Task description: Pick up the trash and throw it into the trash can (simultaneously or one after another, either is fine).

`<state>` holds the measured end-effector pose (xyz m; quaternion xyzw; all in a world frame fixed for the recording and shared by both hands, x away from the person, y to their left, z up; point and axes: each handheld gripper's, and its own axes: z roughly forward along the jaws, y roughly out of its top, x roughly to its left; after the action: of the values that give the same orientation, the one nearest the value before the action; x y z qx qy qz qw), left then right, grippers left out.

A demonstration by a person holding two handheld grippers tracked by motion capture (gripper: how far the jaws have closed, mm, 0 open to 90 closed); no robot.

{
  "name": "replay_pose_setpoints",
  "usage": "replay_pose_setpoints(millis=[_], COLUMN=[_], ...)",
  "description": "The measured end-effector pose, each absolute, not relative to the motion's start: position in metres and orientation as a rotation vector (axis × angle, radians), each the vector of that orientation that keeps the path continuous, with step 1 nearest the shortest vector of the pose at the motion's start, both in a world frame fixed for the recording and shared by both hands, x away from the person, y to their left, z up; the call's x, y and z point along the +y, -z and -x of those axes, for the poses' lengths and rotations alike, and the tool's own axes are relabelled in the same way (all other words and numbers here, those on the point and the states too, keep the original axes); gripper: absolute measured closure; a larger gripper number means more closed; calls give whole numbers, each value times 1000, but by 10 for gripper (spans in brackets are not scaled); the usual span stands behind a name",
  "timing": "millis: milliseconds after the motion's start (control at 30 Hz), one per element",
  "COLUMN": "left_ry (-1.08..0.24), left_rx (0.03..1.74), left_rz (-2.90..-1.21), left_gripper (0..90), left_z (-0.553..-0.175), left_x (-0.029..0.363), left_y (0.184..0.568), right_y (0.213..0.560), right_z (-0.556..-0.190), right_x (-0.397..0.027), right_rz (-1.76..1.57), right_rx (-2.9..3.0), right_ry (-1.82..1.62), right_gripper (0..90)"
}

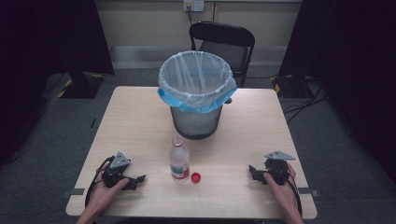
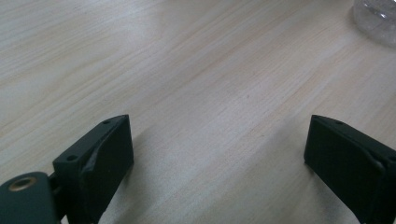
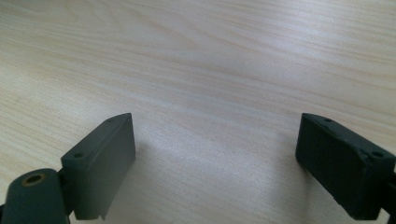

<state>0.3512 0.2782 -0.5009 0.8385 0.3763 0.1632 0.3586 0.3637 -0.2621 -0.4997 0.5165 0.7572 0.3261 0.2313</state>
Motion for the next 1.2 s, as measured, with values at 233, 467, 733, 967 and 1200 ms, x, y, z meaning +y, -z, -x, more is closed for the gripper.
replay_pose_setpoints(millis=[233,467,733,967,1200], left_ry=[-418,-427,-370,-333,-309], left_rx=[969,994,1026,1020,961], left_rz=[-2164,-2144,-2122,-2074,-2001], left_gripper=[76,129,157,178,181], left_z=[-351,-350,-350,-349,-346], left_x=[278,280,284,283,274], left_y=[501,500,497,491,479], right_y=[500,500,500,500,500], right_z=[-363,-363,-363,-363,-363], right_x=[-263,-263,-263,-263,-263], right_rz=[-1413,-1414,-1414,-1415,-1414], right_rx=[2090,2090,2090,2090,2090], right_ry=[-902,-902,-902,-902,-902], right_gripper=[114,113,113,113,114])
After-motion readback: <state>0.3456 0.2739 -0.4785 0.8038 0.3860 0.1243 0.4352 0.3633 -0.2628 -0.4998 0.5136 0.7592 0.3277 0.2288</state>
